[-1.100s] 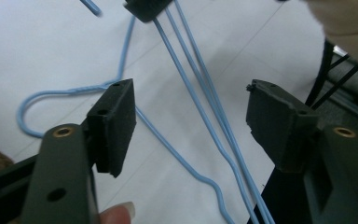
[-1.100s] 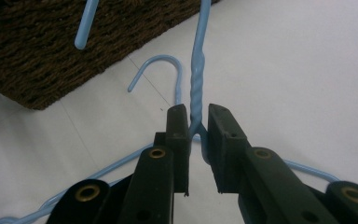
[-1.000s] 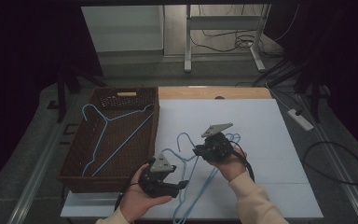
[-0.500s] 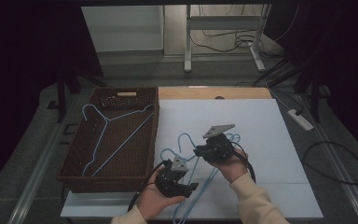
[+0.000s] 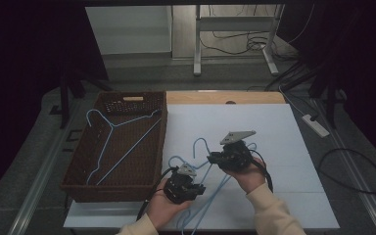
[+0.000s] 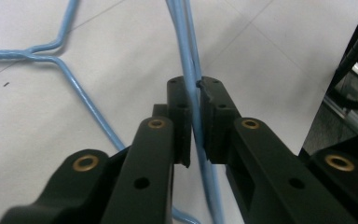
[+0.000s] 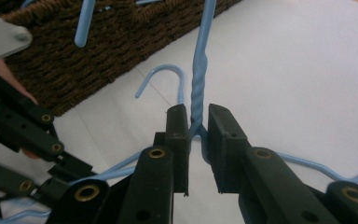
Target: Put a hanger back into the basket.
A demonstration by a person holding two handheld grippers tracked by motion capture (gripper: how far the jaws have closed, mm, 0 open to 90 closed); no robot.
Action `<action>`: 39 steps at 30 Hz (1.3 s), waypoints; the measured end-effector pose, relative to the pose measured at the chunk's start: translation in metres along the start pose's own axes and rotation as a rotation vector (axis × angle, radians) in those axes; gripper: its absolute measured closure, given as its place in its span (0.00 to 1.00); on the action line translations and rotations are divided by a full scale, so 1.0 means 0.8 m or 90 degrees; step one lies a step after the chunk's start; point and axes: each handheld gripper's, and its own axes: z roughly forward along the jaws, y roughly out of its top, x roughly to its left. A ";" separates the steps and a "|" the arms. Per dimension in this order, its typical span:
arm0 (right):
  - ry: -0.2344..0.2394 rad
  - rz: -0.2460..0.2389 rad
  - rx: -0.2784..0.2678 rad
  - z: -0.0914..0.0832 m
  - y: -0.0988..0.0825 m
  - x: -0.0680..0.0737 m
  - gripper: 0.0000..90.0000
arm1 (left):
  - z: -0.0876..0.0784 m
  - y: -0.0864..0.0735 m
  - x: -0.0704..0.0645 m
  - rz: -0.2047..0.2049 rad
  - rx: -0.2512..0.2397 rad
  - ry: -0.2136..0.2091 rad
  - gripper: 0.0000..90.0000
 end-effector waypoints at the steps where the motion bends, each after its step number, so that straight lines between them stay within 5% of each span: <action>1: 0.002 0.003 -0.004 -0.003 -0.001 0.000 0.88 | -0.001 0.000 0.001 -0.006 -0.006 -0.002 0.94; 8: -0.007 -0.010 -0.066 -0.031 -0.013 0.005 0.85 | -0.014 0.000 -0.002 -0.013 -0.049 -0.020 0.96; 17: -0.057 -0.032 -0.201 -0.078 -0.040 0.009 0.45 | -0.027 -0.001 -0.001 -0.032 -0.079 -0.039 0.96; 21: -0.065 -0.018 -0.237 -0.091 -0.061 0.002 0.38 | -0.034 -0.001 -0.003 -0.033 -0.088 -0.046 0.96; 30: -0.078 0.025 -0.253 -0.103 -0.112 -0.026 0.30 | -0.053 0.006 0.000 -0.036 -0.117 -0.060 0.96; 39: -0.082 0.029 -0.241 -0.102 -0.128 -0.039 0.27 | -0.083 0.016 0.004 -0.035 -0.155 -0.085 0.96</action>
